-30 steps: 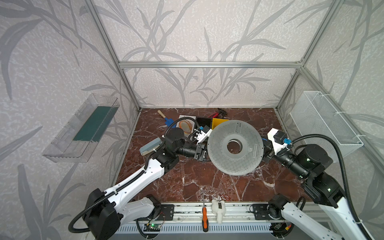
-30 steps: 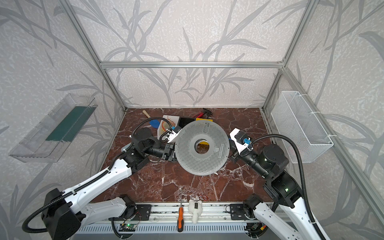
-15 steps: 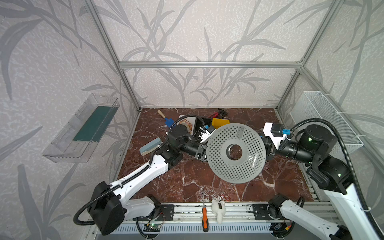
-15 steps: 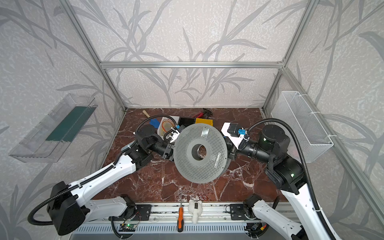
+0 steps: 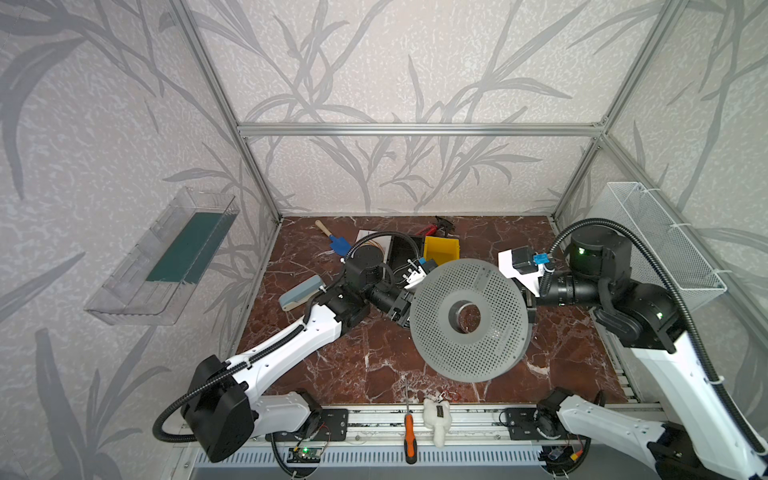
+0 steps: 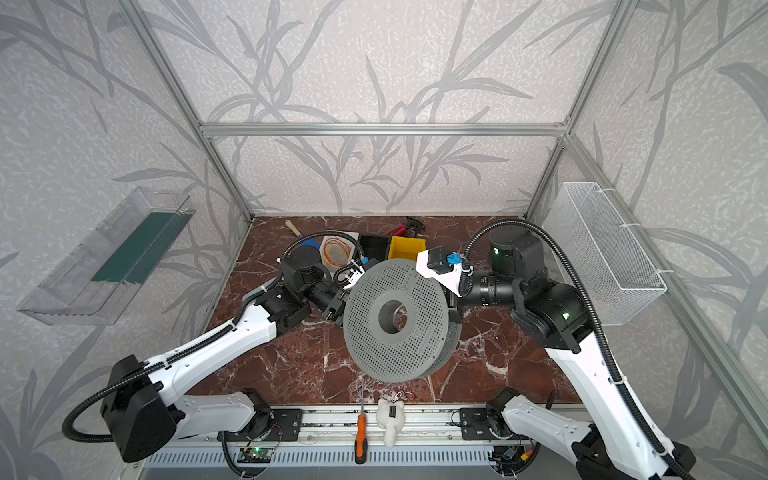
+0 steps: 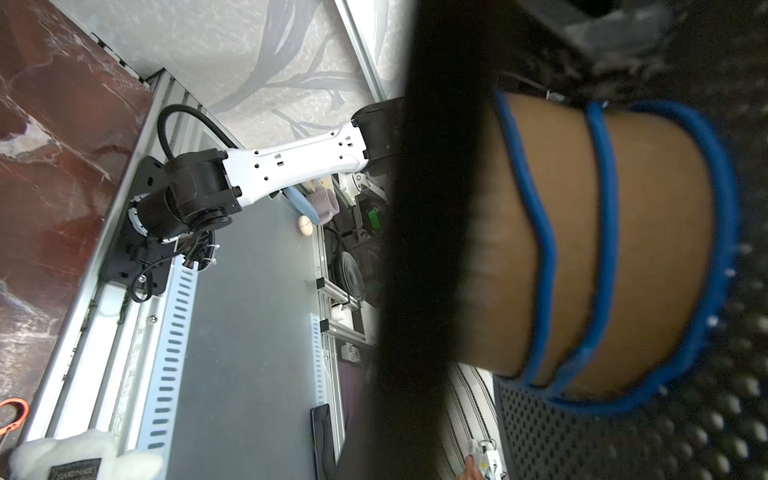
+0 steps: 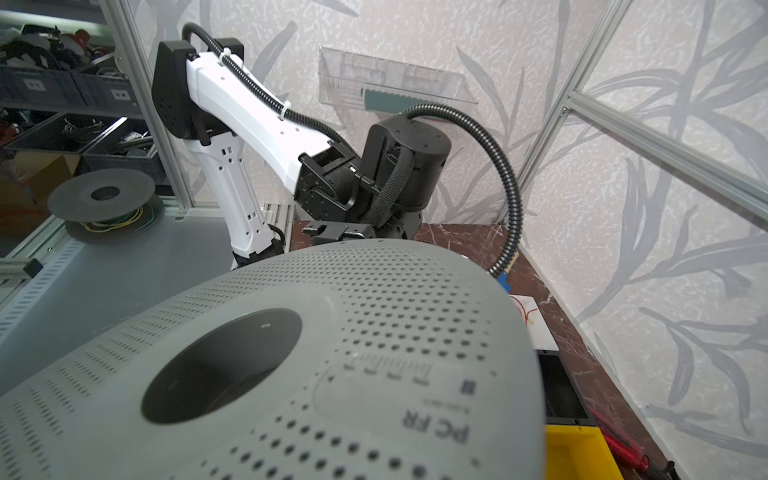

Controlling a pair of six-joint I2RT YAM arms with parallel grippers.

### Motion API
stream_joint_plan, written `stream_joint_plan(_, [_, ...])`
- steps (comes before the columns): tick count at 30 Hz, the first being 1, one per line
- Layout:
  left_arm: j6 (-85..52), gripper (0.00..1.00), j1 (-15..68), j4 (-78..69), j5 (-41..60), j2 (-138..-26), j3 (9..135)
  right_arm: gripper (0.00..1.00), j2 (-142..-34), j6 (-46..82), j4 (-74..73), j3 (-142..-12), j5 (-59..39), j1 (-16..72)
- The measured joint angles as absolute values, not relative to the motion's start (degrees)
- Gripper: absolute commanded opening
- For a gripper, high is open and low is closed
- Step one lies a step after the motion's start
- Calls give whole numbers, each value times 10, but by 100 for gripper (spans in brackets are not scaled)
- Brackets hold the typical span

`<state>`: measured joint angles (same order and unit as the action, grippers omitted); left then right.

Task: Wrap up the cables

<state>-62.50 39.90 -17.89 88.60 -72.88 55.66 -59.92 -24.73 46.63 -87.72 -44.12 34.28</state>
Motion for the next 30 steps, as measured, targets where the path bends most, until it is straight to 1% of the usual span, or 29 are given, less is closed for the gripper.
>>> stream_joint_plan(5, [-624,0,399,-169,909,-730,557,0,-603,-265,483,-883,-431,362])
stream_joint_plan(15, [-627,0,399,-155,919,-730,557,0,-603,-267,482,-875,-429,366])
stream_joint_plan(22, [-656,0,403,-178,916,-731,551,0,-581,-270,458,-838,-358,381])
stream_joint_plan(23, [-660,0,402,-185,915,-730,550,4,-572,-267,451,-829,-350,381])
stream_joint_plan(26, [-675,0,393,-204,915,-729,547,30,-553,-251,432,-810,-324,383])
stream_joint_plan(28, [-694,0,381,-225,915,-726,542,38,-546,-244,416,-797,-296,382])
stream_joint_plan(30, [-724,0,364,-261,913,-726,533,48,-541,-236,404,-785,-272,381])
